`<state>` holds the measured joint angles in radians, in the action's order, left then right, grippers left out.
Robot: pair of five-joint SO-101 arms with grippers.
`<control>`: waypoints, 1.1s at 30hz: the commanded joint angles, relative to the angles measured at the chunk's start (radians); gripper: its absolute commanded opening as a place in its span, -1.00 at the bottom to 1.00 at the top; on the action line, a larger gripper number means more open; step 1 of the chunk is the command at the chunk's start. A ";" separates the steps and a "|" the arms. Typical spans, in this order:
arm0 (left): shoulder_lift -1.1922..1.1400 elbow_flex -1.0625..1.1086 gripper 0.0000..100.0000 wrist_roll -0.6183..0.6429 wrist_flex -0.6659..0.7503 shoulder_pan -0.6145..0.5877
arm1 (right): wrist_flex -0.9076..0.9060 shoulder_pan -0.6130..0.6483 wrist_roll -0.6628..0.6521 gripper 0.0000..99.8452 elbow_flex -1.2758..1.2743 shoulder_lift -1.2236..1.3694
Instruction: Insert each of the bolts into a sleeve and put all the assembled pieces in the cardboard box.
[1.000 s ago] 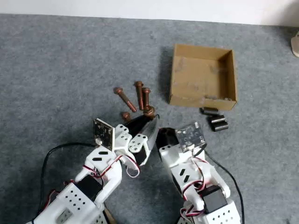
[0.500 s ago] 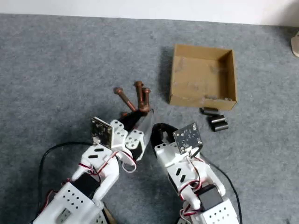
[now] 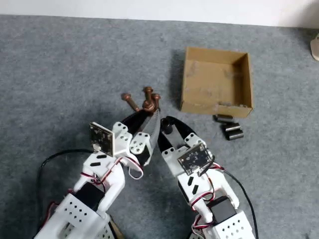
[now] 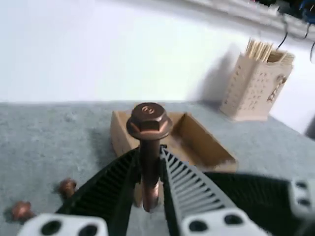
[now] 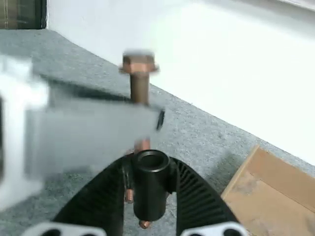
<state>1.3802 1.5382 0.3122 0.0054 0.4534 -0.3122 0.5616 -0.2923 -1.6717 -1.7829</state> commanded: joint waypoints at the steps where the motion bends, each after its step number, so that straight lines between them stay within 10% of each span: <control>1: 0.012 -0.084 -0.99 -0.014 0.031 -0.044 | 0.007 0.005 0.008 -0.99 -0.116 0.008; 33: 0.027 -0.200 -0.99 -0.006 -0.094 0.085 | -0.036 -0.038 0.002 -0.99 -0.116 0.008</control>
<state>1.3802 1.4078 0.3122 -0.0468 0.5224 -0.3460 0.5355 -0.2908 -1.6732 -1.7768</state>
